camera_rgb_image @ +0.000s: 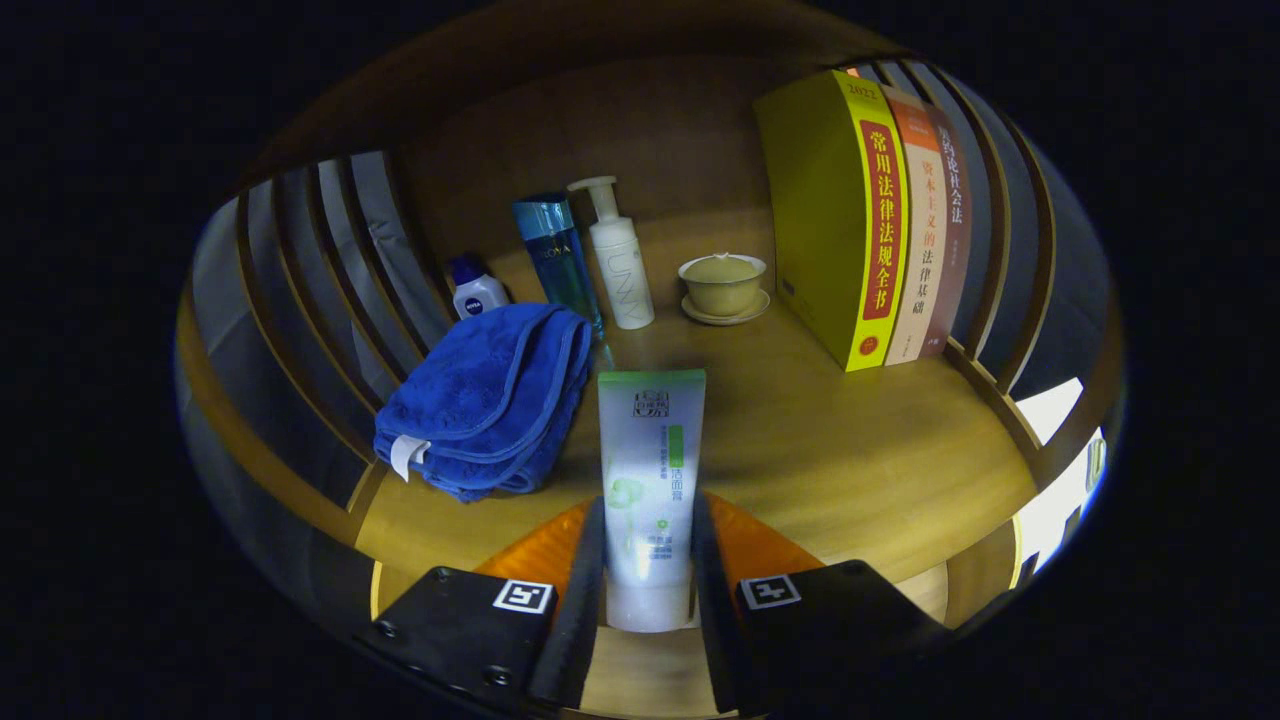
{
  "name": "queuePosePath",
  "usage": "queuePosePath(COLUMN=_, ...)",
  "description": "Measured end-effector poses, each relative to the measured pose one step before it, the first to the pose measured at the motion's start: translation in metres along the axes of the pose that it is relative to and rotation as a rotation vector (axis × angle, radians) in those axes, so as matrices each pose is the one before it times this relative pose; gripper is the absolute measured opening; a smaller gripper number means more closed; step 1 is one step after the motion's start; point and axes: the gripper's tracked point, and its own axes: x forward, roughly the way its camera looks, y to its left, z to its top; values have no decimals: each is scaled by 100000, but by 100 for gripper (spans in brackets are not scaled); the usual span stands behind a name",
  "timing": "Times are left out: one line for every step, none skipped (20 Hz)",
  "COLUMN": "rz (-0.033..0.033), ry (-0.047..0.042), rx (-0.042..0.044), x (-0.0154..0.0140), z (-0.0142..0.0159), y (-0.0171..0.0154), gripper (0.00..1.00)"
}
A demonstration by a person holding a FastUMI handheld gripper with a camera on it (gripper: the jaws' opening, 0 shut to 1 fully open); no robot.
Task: Pull open the drawer, take out the items inside it, and place them on the countertop above the cabinet.
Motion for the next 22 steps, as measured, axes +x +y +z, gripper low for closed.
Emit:
queuePosePath(rz=-467, ry=130, rx=-405, x=264, z=-33, y=-23, gripper=54)
queuePosePath(rz=-335, ry=864, rx=-11, x=171, z=-144, y=-46, gripper=54)
queuePosePath(rz=-74, ry=605, rx=-118, x=271, z=-27, y=-35, gripper=54)
queuePosePath(rz=-103, ry=615, rx=48, x=192, z=-180, y=-8, gripper=54)
queuePosePath(rz=-300, ry=683, rx=-91, x=266, z=-109, y=-41, gripper=54)
queuePosePath(rz=-339, ry=138, rx=409, x=146, z=-35, y=-98, gripper=54)
queuePosePath(rz=-222, ry=578, rx=59, x=127, z=-165, y=27, gripper=54)
queuePosePath(rz=-173, ry=-919, rx=-383, x=-90, z=224, y=-52, gripper=54)
queuePosePath(rz=-259, ry=1047, rx=-805, x=134, z=-157, y=36, gripper=55)
queuePosePath(rz=-259, ry=-103, rx=-1060, x=-53, z=6, y=13, gripper=55)
queuePosePath(rz=-137, ry=265, rx=-101, x=26, z=-65, y=-25, gripper=57)
queuePosePath(rz=373, ry=-427, rx=153, x=-63, z=131, y=199, gripper=58)
queuePosePath(rz=353, ry=-10, rx=-93, x=-16, z=-33, y=106, gripper=60)
queuePosePath(rz=162, ry=-120, rx=310, x=113, z=-69, y=42, gripper=62)
queuePosePath(rz=145, ry=-245, rx=176, x=-97, z=90, y=-28, gripper=63)
queuePosePath(rz=76, ry=113, rx=154, x=-22, z=-55, y=13, gripper=64)
queuePosePath(rz=-70, ry=35, rx=15, x=-83, z=12, y=-49, gripper=64)
queuePosePath(rz=444, ry=-414, rx=304, x=-38, z=7, y=30, gripper=65)
queuePosePath(rz=306, ry=-83, rx=317, x=-66, z=-16, y=130, gripper=67)
queuePosePath(rz=96, ry=-726, rx=377, x=-147, z=18, y=14, gripper=68)
queuePosePath(rz=266, ry=-910, rx=178, x=-146, z=194, y=-4, gripper=69)
queuePosePath(rz=-527, ry=-583, rx=-1, x=-143, z=54, y=-129, gripper=75)
